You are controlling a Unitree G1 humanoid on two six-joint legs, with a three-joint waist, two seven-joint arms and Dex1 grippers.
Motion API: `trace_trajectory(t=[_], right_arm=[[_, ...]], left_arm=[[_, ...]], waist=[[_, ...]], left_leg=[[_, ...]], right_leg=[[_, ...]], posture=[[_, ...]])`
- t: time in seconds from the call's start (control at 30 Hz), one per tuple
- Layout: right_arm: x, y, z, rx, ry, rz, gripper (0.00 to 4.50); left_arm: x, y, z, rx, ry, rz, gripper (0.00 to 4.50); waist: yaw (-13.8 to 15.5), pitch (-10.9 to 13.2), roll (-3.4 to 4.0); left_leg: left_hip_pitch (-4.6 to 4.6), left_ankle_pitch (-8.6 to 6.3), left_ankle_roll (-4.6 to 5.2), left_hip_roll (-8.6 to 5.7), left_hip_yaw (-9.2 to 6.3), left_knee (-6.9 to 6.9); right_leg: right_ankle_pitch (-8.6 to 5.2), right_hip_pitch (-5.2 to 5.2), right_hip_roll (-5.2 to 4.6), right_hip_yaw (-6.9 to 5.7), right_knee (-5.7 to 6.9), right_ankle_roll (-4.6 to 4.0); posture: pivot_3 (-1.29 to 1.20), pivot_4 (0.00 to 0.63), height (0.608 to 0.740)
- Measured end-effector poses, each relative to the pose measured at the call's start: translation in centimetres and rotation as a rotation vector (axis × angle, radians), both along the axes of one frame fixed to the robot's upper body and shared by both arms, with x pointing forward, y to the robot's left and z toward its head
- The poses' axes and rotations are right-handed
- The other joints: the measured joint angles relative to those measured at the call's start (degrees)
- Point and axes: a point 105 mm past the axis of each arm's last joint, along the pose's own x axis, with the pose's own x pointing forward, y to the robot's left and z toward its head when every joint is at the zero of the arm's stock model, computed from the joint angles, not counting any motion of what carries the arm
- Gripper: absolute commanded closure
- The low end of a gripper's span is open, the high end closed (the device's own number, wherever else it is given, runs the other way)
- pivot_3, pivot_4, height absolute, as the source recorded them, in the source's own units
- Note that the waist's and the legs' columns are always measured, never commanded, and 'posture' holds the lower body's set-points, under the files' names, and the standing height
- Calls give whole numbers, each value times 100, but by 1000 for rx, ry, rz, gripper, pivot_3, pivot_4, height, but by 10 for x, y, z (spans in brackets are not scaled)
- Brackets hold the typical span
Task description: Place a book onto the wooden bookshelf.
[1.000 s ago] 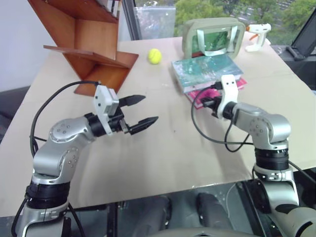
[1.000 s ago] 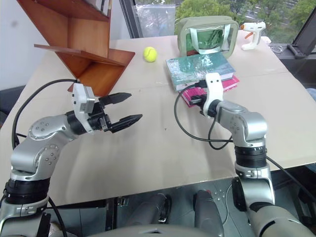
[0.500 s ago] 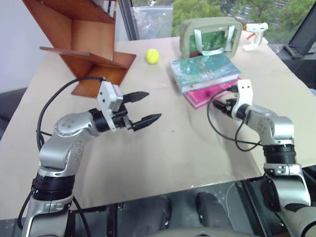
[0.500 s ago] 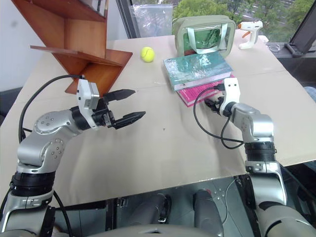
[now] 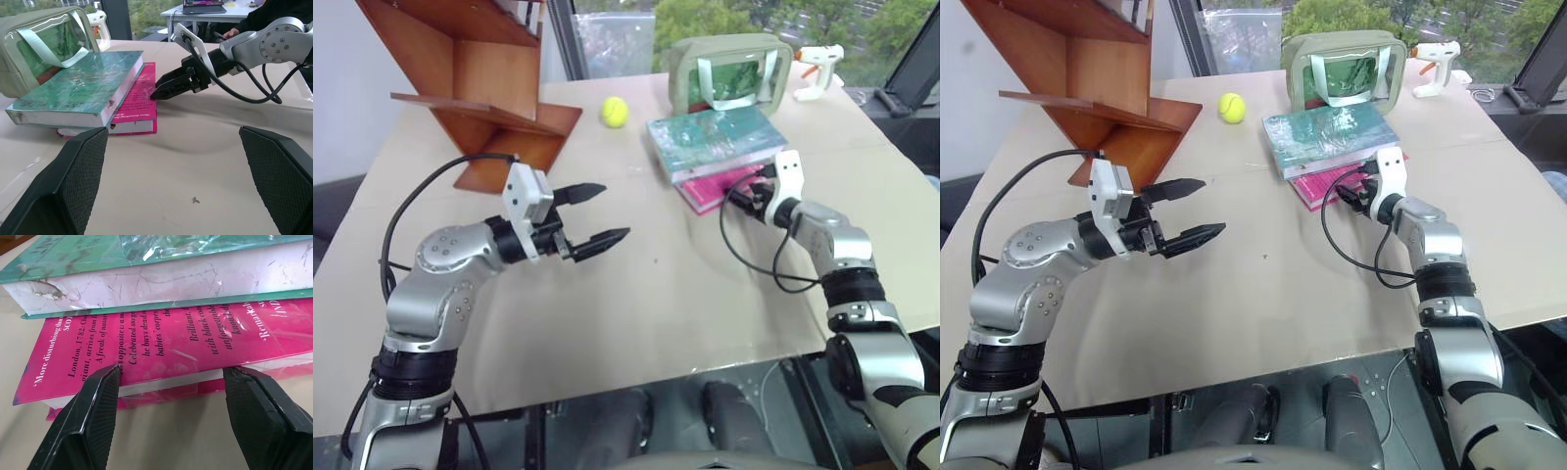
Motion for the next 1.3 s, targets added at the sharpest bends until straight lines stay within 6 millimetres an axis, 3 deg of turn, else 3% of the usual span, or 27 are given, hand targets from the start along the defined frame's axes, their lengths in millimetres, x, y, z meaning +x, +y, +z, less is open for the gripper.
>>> trace_trajectory(t=[0.37, 1.03, 1.3], right_arm=[[-3, 24, -3, 20, 3, 108, 1130], [-8, 49, -11, 44, -10, 217, 1130], [-32, 79, -4, 82, -83, 404, 1130]], left_arm=[[-1, 4, 1, -1, -5, 17, 0], [-4, 4, 3, 17, -18, 23, 0], [-5, 8, 3, 21, -6, 40, 0]], waist=[[7, 0, 0], [-3, 1, 1], [6, 1, 2]], left_leg=[[0, 0, 0, 1, -1, 0], [0, 0, 0, 1, -1, 0], [-1, 0, 0, 1, -3, 0]], right_leg=[[0, 0, 1, 0, 1, 0], [0, -1, 2, -1, 1, 0], [0, 0, 2, -2, -1, 0]], posture=[[0, 150, 740], [0, 150, 740], [0, 150, 740]])
